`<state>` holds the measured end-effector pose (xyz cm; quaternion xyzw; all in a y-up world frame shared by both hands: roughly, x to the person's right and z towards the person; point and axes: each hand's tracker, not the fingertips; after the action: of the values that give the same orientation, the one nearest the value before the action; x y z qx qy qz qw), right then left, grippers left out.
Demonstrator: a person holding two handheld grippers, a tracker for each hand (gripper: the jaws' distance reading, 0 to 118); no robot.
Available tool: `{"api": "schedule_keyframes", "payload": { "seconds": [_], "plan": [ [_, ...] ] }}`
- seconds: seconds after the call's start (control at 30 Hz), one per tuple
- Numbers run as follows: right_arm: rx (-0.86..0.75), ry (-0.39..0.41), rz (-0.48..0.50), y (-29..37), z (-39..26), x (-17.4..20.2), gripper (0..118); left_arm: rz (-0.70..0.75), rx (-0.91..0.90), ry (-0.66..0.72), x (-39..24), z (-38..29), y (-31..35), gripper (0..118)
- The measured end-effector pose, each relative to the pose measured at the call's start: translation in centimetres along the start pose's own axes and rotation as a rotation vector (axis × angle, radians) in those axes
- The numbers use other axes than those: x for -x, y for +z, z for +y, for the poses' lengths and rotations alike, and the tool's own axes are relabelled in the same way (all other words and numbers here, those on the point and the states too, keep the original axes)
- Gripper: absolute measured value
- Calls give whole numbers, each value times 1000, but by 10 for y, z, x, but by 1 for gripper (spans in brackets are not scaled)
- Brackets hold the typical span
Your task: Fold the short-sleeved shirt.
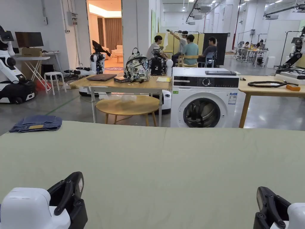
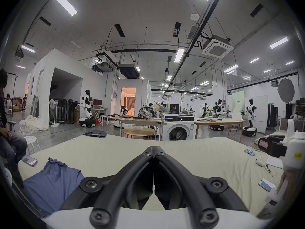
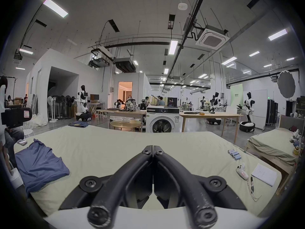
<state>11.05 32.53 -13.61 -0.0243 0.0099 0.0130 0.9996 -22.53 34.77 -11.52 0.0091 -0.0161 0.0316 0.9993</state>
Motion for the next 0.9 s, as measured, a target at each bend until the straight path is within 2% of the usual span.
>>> {"api": "schedule_keyframes", "payload": {
  "seconds": [0.4,0.53,0.63,0.77,0.9],
  "plan": [
    [5,-9,38,-8,0,10,0,19,8,-7,12,2,8,0],
    [5,-26,109,-17,0,30,0,119,11,-43,30,5,23,0],
    [1,-70,198,-24,0,47,0,168,21,-70,44,8,35,0],
    [11,-44,253,-32,-4,72,0,268,29,-87,62,10,53,0],
    [48,-124,356,-36,-11,89,0,309,55,-106,80,11,68,0]
  ]
}}
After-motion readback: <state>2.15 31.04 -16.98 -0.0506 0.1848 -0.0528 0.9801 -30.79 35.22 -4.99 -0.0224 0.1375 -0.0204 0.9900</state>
